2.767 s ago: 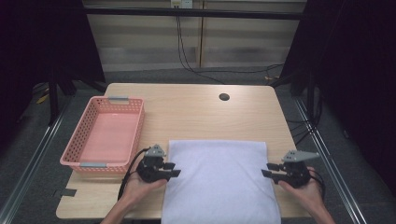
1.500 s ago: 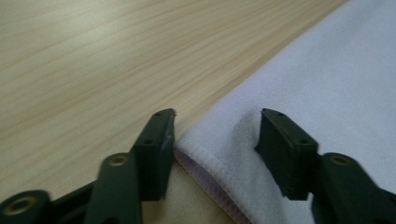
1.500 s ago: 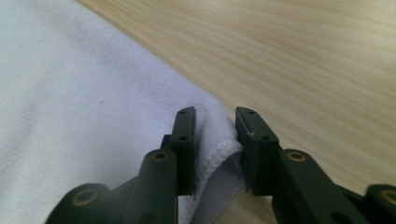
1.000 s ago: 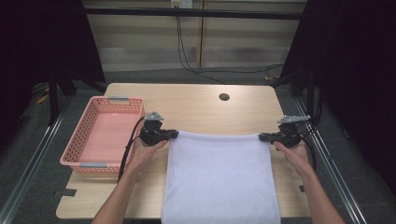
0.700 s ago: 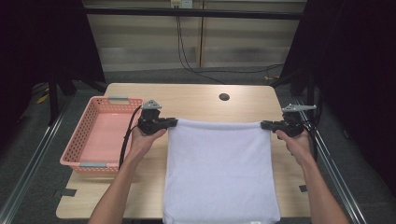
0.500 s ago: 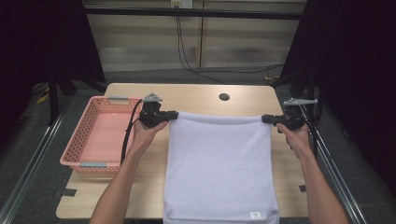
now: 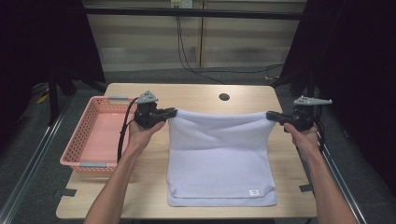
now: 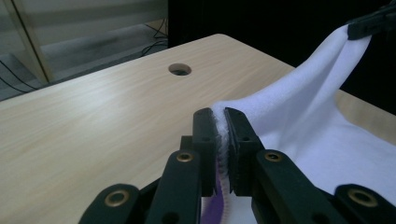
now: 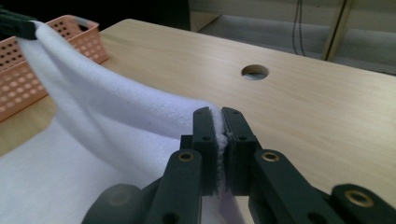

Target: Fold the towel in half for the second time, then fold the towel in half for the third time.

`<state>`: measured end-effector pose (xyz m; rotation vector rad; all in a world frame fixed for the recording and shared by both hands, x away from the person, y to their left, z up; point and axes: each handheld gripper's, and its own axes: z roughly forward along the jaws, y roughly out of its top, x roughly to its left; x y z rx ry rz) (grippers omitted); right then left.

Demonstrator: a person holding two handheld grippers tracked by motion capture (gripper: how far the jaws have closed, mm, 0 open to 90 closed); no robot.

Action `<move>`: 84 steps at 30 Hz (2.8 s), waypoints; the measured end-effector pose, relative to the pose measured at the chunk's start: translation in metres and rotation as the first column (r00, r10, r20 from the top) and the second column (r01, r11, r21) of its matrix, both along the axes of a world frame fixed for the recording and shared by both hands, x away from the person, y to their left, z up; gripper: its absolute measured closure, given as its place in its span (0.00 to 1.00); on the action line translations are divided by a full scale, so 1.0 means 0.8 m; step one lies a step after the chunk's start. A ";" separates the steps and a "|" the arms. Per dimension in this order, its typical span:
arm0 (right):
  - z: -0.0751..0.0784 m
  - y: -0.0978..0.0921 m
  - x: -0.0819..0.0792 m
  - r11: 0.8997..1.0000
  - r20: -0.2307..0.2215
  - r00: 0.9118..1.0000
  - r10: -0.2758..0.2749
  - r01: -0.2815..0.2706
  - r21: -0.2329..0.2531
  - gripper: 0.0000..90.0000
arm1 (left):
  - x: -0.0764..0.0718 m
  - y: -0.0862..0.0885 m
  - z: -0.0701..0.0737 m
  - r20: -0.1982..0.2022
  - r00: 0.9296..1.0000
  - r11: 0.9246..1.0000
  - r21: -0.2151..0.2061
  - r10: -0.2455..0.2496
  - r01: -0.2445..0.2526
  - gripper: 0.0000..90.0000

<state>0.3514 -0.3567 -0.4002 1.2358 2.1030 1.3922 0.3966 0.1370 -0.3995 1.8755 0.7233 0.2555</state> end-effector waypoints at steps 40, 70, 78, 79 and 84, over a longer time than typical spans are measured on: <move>-0.077 0.010 -0.214 0.992 -0.164 0.984 0.069 -0.086 -0.098 0.61 | -0.156 0.033 -0.082 -0.207 0.971 0.982 0.122 -0.119 0.146 0.70; -0.106 0.027 -0.170 0.976 -0.243 0.969 0.032 -0.083 -0.200 0.60 | -0.108 -0.029 -0.117 -0.300 0.937 0.960 0.156 -0.178 0.232 0.64; -0.083 0.082 -0.194 0.964 -0.147 0.976 0.160 -0.187 -0.190 0.53 | -0.105 -0.025 -0.096 -0.230 0.966 0.974 0.163 -0.120 0.159 0.50; -0.083 0.088 -0.194 0.962 -0.154 0.972 0.179 -0.206 -0.180 0.52 | -0.101 -0.025 -0.092 -0.220 0.968 0.976 0.154 -0.121 0.156 0.50; -0.086 0.127 -0.179 0.955 -0.177 0.956 0.233 -0.259 -0.141 0.48 | -0.075 -0.023 -0.080 -0.197 0.978 0.990 0.108 -0.070 0.092 0.46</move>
